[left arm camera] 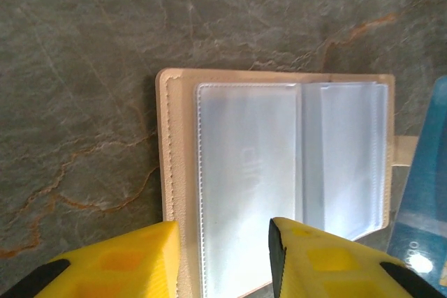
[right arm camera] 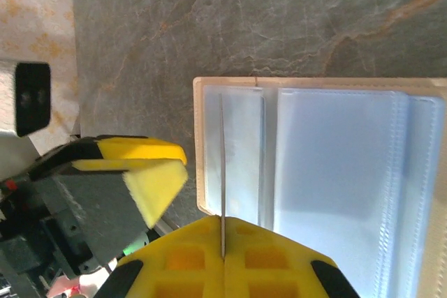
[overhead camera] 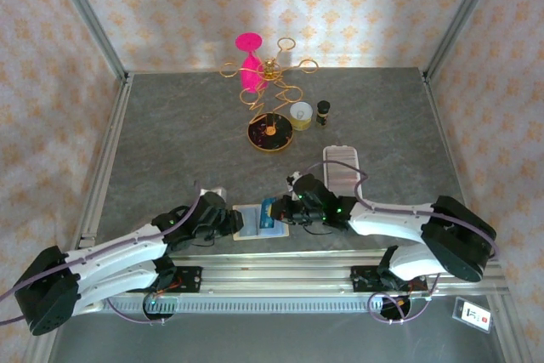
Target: Put the credit cards into the card holder
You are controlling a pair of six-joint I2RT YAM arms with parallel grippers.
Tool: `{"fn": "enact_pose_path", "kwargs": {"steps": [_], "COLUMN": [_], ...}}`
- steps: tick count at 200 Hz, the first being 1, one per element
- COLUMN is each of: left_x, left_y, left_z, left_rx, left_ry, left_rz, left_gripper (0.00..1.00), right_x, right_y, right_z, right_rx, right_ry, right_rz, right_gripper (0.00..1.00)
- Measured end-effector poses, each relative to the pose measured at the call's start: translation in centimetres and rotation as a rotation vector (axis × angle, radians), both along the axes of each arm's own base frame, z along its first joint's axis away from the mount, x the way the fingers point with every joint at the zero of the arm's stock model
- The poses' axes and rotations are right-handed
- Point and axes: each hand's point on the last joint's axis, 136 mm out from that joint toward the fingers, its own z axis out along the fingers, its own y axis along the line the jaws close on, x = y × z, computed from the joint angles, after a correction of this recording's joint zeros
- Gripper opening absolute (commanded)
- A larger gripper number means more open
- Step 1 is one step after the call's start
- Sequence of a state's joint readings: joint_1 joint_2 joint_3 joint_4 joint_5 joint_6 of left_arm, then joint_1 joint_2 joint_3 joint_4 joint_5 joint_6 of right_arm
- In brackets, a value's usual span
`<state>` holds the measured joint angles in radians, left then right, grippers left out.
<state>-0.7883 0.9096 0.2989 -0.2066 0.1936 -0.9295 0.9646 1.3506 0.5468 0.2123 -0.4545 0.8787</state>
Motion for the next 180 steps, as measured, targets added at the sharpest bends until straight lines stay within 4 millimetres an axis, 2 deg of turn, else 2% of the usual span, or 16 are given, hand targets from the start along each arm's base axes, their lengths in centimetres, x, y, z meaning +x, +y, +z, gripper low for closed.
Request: {"fn": "enact_pose_path", "kwargs": {"steps": [28, 90, 180], "left_x": [-0.2, -0.4, -0.6], "left_y": [0.0, 0.2, 0.2], "left_z": [-0.5, -1.2, -1.8], "left_rx": [0.027, 0.056, 0.078], "left_ry": [0.008, 0.021, 0.034], "left_rz": [-0.015, -0.021, -0.027], "left_gripper": [0.38, 0.35, 0.34], "right_x": [0.2, 0.6, 0.4], "right_y": [0.6, 0.4, 1.0], "right_z": [-0.2, -2.6, -4.0], "right_rx": [-0.001, -0.069, -0.084], "right_ry": [-0.003, 0.013, 0.018], "right_rz": [0.002, -0.007, 0.006], "right_gripper": [0.0, 0.0, 0.0]}}
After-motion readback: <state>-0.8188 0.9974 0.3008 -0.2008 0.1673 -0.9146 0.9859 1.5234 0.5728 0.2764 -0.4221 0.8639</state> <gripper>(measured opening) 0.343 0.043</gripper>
